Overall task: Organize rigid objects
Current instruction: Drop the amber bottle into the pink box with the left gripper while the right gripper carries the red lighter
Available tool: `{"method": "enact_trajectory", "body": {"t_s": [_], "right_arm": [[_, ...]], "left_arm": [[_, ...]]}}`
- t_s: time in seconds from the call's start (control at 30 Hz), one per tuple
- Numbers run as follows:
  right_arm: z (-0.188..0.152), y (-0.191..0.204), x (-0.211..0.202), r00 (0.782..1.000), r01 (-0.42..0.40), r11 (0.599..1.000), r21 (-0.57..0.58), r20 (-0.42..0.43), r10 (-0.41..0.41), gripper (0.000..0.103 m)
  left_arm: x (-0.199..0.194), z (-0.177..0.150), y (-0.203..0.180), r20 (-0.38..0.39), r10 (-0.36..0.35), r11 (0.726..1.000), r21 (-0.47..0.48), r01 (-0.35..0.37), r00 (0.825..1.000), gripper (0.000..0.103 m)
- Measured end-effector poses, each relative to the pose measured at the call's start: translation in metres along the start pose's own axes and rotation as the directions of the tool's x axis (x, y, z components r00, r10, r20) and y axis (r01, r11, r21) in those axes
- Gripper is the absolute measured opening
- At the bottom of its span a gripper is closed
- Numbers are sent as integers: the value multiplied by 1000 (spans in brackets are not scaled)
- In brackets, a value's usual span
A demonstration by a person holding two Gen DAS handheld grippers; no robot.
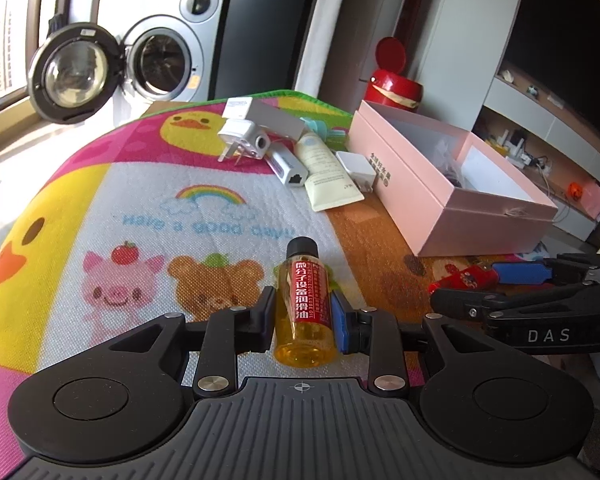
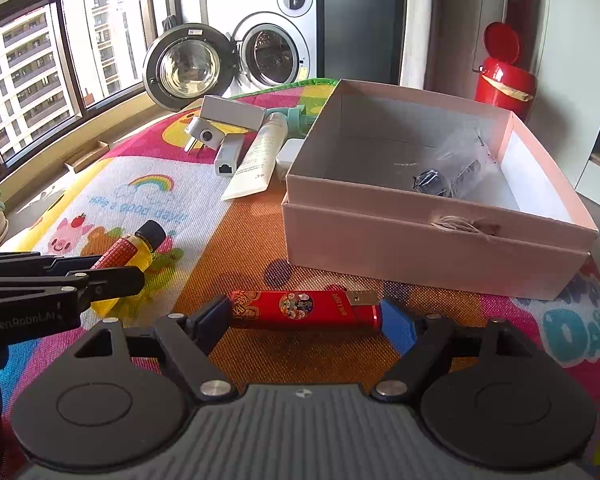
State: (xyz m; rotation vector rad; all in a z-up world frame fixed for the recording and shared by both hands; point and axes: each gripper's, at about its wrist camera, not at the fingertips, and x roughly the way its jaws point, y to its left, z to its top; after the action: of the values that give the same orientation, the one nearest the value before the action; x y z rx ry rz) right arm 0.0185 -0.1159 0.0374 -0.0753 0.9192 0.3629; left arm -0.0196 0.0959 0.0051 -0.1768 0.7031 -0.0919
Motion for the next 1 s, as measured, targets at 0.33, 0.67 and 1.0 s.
{"method": "enact_trajectory", "body": {"t_s": [0.33,0.67,1.0], "right_arm": [[-18,-42,-109,979,63,991,-120,199,-38,81],[47,-91,-185,857,180,984,-5,492,-155,81],[102,-114,-111,909,117,992,55,396,-129,82]], "left_arm": [[-43,11,-55,-58,-281,949,133,287,958,32],[-77,145,-109,227,-369,906,305,293,901,32],[13,209,-102,220,-413,909,50,413,884,30]]}}
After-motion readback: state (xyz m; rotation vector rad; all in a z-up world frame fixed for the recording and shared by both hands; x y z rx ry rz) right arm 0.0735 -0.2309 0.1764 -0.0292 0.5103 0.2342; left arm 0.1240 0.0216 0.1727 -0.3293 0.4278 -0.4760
